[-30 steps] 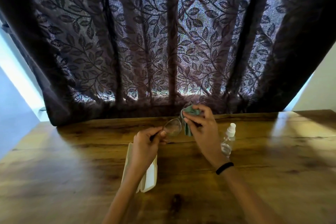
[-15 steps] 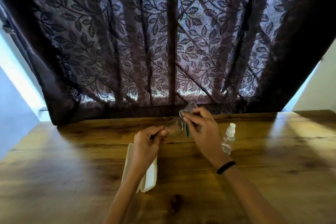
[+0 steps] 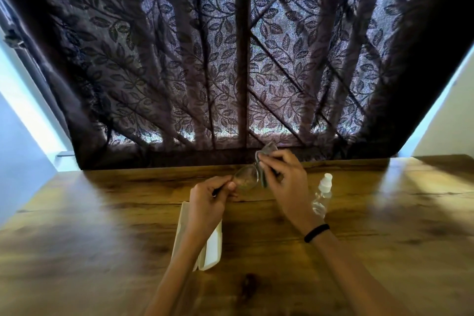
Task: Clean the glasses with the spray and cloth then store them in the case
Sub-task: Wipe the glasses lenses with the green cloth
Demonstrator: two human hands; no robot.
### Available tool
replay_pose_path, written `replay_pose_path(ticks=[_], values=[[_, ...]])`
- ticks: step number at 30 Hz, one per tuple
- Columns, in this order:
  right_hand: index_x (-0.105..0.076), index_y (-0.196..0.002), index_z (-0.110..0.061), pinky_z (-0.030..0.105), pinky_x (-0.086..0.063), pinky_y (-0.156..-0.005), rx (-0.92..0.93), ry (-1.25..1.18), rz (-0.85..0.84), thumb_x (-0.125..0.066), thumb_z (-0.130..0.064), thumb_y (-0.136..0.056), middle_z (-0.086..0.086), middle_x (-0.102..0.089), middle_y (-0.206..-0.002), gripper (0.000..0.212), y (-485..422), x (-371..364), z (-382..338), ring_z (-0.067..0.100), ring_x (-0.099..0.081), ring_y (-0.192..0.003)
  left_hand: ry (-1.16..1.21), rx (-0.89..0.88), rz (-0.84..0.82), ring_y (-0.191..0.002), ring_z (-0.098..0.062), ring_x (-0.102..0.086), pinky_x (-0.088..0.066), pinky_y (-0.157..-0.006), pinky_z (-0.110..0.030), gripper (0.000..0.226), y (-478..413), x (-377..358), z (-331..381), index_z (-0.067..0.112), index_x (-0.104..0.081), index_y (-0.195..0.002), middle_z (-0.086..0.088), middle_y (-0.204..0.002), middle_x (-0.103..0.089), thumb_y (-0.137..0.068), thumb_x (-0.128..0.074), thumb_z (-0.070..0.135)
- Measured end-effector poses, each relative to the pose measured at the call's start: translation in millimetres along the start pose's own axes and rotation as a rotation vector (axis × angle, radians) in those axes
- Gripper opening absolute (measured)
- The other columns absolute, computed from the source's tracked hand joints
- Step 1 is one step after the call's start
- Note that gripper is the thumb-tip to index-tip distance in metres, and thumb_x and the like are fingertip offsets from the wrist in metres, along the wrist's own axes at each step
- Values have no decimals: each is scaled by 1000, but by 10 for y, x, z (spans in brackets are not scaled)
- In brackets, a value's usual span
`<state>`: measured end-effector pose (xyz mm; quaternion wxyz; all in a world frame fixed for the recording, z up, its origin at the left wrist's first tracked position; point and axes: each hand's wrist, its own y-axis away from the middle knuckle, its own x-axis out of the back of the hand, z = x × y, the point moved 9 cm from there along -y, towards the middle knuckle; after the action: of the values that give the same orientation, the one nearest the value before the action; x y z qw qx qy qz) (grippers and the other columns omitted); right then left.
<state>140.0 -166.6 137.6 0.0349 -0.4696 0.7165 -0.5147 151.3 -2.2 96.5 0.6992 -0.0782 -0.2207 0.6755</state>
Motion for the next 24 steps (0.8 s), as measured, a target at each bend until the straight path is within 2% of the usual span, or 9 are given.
replay_pose_path(ticks=[2, 4, 6, 8, 12, 14, 18, 21, 24], values=[[-65, -109, -6, 20, -46, -75, 20, 5, -13, -60, -8, -85, 9, -60, -92, 24, 54, -35, -36, 16, -55, -86, -14, -11, 0, -65, -10, -69, -57, -63, -21, 36, 1, 14, -12, 32, -65, -83, 4, -75, -69, -85, -55, -3], [-65, -109, -6, 22, -49, -72, -22, -17, 6, -60, -6, -86, 8, -59, -93, 23, 32, -8, 29, 18, -57, -84, -41, -9, 0, -67, -12, -70, -58, -66, -26, 44, 16, 33, -43, 42, -65, -80, 10, -72, -70, -85, -57, 0], [-66, -107, -5, 15, -46, -66, -69, -21, 54, -60, -5, -86, 3, -57, -91, 22, -20, 59, 113, 14, -55, -78, -61, -8, -1, -68, -12, -70, -59, -66, -32, 46, 27, 46, -74, 46, -66, -77, 13, -72, -71, -85, -58, 2], [-66, -103, -1, 11, -45, -64, -111, -20, 101, -61, -3, -85, 3, -55, -88, 19, -80, 125, 199, 13, -53, -75, -76, -15, -3, -69, -12, -70, -59, -67, -37, 45, 31, 54, -84, 47, -66, -79, 13, -74, -72, -86, -58, 4], [-67, -101, 0, 6, -44, -67, -162, -44, 82, -62, -1, -84, 15, -60, -91, 19, -190, 146, 313, 17, -56, -78, -93, -33, -16, -70, -9, -69, -59, -67, -40, 45, 33, 59, -88, 49, -66, -83, 14, -82, -71, -86, -57, 5], [-67, -102, -1, 4, -44, -68, -153, -46, 67, -62, -1, -84, 15, -60, -92, 19, -212, 135, 298, 16, -56, -78, -94, -31, -10, -71, -8, -69, -59, -67, -40, 44, 30, 64, -101, 49, -66, -84, 17, -82, -71, -86, -57, 6], [-67, -104, -4, 10, -46, -70, -81, -89, 18, -61, -2, -85, 6, -56, -90, 21, -110, 40, 116, 12, -54, -80, -64, -5, 16, -71, -12, -71, -59, -69, -42, 42, 14, 52, -125, 51, -66, -84, 16, -81, -72, -87, -57, 9], [-66, -108, -7, 5, -43, -73, -37, -103, -16, -60, -3, -85, 0, -53, -92, 24, 9, -39, 0, 3, -52, -81, -56, -4, 28, -70, -11, -70, -59, -69, -38, 46, 3, 49, -118, 53, -66, -82, 20, -79, -72, -87, -57, 8], [-67, -106, -6, 9, -46, -72, -56, -89, 10, -62, -1, -84, 4, -57, -93, 23, 31, -11, 33, 8, -56, -81, -48, 8, 38, -70, -11, -71, -59, -69, -38, 45, 14, 50, -117, 51, -66, -82, 19, -78, -72, -87, -57, 7]])
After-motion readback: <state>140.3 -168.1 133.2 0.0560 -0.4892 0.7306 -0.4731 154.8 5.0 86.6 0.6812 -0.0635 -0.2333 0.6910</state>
